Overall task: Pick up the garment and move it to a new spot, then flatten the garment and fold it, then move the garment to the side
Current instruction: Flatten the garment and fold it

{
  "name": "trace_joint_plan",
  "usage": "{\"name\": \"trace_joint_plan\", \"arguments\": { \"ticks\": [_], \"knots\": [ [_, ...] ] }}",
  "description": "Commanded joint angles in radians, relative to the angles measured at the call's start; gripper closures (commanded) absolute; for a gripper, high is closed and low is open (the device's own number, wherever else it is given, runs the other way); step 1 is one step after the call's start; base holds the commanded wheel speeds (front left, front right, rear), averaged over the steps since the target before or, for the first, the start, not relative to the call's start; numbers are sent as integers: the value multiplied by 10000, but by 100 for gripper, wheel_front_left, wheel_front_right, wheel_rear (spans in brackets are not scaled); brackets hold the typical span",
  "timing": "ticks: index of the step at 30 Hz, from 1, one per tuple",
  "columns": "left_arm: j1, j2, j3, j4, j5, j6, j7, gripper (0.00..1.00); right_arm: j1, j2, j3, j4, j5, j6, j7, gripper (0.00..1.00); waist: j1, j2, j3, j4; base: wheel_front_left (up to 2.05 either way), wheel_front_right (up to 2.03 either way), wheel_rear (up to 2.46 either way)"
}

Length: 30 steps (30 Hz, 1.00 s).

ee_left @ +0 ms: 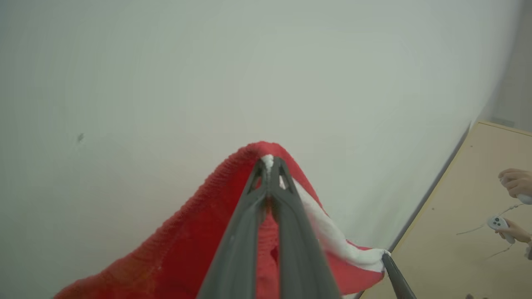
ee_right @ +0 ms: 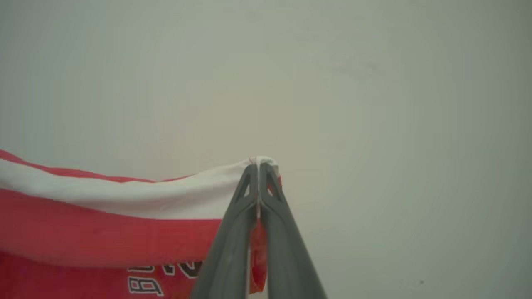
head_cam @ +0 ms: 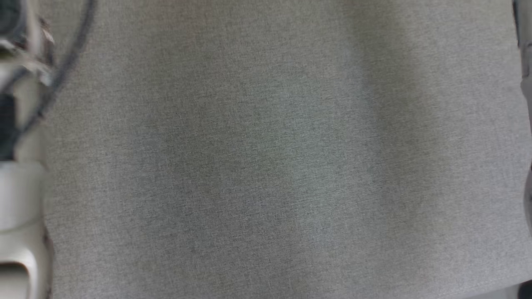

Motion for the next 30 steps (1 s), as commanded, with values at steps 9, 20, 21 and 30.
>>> {"name": "trace_joint_plan", "arguments": {
  "ticks": [9, 20, 21, 30],
  "knots": [
    [4157, 658, -1955, -513, -903, -68, -675, 100, 2737, -1211, 3377, -409, 2631, 9, 1499, 100, -3, -2, -414, 358, 0, 0, 0],
    [9106, 1059, -3529, -1408, -1989, -70, -1451, 100, 7118, -4200, 4287, -3778, 5754, 9, 3444, 100, -3, -2, -3009, 845, 0, 0, 0],
    [9450, 1069, -3590, -1502, -2055, -68, -1502, 100, 7573, -4389, 4197, -3999, 5990, 9, 3642, 100, -3, -2, -3213, 869, 0, 0, 0],
    [11543, 1468, -4022, -1923, -2045, -71, -1678, 100, 11631, -5328, 3143, -5221, 7074, 9, 5426, 100, -3, -2, -4381, 1203, 0, 0, 0]
  ]
}}
